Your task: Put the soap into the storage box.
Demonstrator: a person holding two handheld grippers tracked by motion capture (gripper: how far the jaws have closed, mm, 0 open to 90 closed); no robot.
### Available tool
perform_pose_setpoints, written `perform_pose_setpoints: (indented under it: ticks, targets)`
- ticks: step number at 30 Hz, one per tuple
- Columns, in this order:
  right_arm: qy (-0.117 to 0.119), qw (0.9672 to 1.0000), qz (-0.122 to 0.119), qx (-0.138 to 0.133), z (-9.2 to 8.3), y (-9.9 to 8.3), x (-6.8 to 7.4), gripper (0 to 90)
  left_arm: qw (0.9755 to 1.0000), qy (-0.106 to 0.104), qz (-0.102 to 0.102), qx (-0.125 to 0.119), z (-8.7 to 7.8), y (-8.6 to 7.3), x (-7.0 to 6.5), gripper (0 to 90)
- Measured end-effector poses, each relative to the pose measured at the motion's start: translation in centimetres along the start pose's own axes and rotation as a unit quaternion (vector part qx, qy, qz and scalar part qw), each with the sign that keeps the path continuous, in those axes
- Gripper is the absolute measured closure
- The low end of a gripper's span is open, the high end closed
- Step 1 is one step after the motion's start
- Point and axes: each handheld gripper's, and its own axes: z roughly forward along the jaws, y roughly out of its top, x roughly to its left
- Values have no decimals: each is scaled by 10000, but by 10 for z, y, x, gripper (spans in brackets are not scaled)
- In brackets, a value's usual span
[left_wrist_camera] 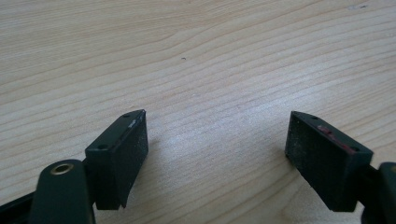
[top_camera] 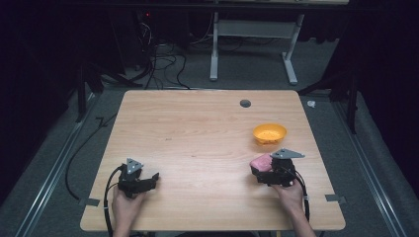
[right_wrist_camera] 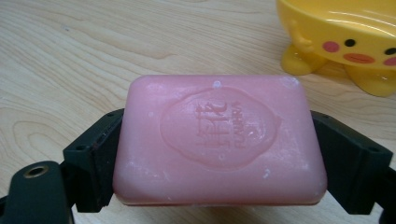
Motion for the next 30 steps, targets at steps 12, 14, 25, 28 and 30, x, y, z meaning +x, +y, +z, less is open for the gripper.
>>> perform_pose_setpoints:
  ticks: [12,14,25,28,30]
  targets:
    - [-189,9993,308,-76,-7,-1,-16,135,10000,1,0,0,0,0,0,215]
    - [-238,9989,379,-115,-10,0,-19,135,10000,5,3,2,0,0,0,215]
    - [-320,9981,491,-184,-17,13,-28,135,10000,4,2,0,0,0,0,215]
    - [-343,9981,478,-190,-16,17,-28,135,10000,5,3,1,0,0,0,215]
    - [-333,9980,506,-192,-15,20,-29,135,10000,5,2,1,0,0,0,215]
